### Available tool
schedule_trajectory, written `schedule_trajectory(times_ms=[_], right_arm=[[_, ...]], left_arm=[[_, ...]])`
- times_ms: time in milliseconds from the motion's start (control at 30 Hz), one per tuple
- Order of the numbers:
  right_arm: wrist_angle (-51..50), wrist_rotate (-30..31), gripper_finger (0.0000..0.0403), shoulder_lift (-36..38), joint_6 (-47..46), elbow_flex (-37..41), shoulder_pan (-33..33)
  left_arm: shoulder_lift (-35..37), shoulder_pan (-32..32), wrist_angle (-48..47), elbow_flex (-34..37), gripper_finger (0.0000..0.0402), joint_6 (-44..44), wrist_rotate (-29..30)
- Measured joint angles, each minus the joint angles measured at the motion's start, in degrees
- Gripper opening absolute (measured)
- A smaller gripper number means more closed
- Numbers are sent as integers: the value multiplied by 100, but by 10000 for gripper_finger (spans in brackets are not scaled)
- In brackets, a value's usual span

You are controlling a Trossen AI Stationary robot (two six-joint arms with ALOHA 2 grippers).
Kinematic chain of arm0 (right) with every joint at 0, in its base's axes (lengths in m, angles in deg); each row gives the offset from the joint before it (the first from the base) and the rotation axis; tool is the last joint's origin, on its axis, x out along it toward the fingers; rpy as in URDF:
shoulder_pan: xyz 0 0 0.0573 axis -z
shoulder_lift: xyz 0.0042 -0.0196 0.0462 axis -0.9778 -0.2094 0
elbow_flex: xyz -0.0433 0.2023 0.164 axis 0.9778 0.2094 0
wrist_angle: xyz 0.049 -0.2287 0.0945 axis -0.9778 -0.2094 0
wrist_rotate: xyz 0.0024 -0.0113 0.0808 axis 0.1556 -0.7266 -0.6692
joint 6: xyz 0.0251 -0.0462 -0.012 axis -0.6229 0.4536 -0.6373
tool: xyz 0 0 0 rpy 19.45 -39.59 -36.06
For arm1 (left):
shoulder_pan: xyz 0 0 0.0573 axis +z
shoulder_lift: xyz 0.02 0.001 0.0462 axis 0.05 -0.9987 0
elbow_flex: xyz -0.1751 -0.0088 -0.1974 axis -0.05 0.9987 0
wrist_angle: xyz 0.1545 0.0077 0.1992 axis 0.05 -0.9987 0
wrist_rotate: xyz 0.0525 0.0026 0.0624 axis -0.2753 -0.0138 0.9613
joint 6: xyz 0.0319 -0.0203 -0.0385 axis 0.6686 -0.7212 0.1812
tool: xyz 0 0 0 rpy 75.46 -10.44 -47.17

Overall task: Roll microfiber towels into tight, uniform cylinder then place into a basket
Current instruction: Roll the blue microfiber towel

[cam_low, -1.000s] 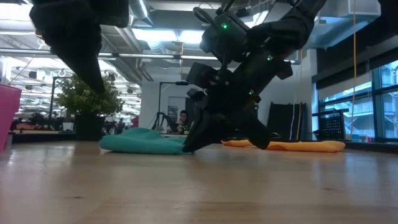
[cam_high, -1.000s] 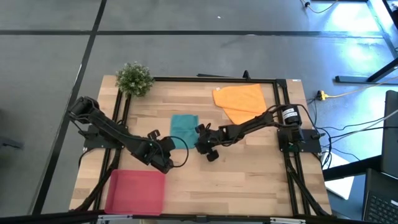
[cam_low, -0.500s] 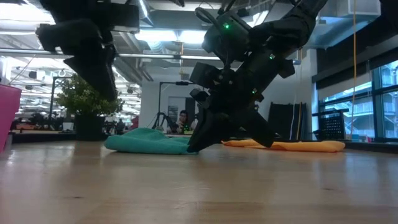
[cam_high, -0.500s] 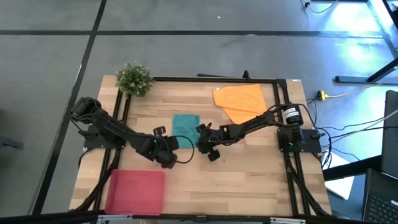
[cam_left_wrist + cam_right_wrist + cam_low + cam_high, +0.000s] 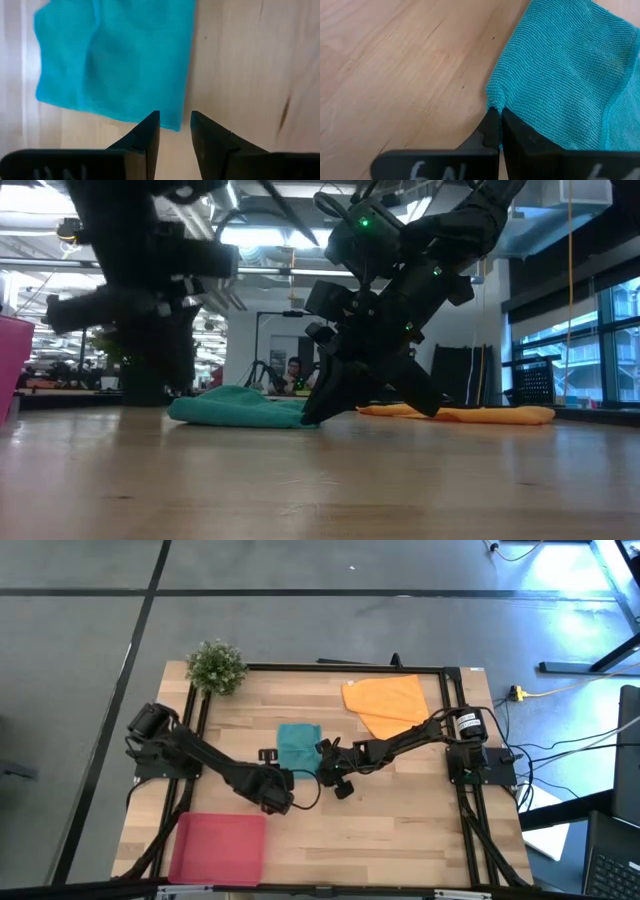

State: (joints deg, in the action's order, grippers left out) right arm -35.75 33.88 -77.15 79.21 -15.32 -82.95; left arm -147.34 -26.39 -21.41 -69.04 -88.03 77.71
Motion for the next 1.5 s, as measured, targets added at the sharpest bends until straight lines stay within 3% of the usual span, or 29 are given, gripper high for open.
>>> schedule_trajectory(times_ms=[333,633,833,933,1367,1500], right_arm=[[28,-2,9,0,-2,-2,0],[33,-2,6,2,-4,-4,0],[35,-2,6,2,-4,-4,0],[35,-2,7,2,-4,-4,0],[-649,-83,7,352,-377,0,-47],[-692,-473,7,486,-644,0,-33]], left_arm=[[-601,11,113,0,99,289,47],[-666,79,112,-13,97,240,51],[-673,140,147,-13,35,87,-59],[-675,205,156,-13,7,-108,-199],[-450,190,156,-329,0,-683,-1343],[-452,177,149,-458,0,-798,-1568]])
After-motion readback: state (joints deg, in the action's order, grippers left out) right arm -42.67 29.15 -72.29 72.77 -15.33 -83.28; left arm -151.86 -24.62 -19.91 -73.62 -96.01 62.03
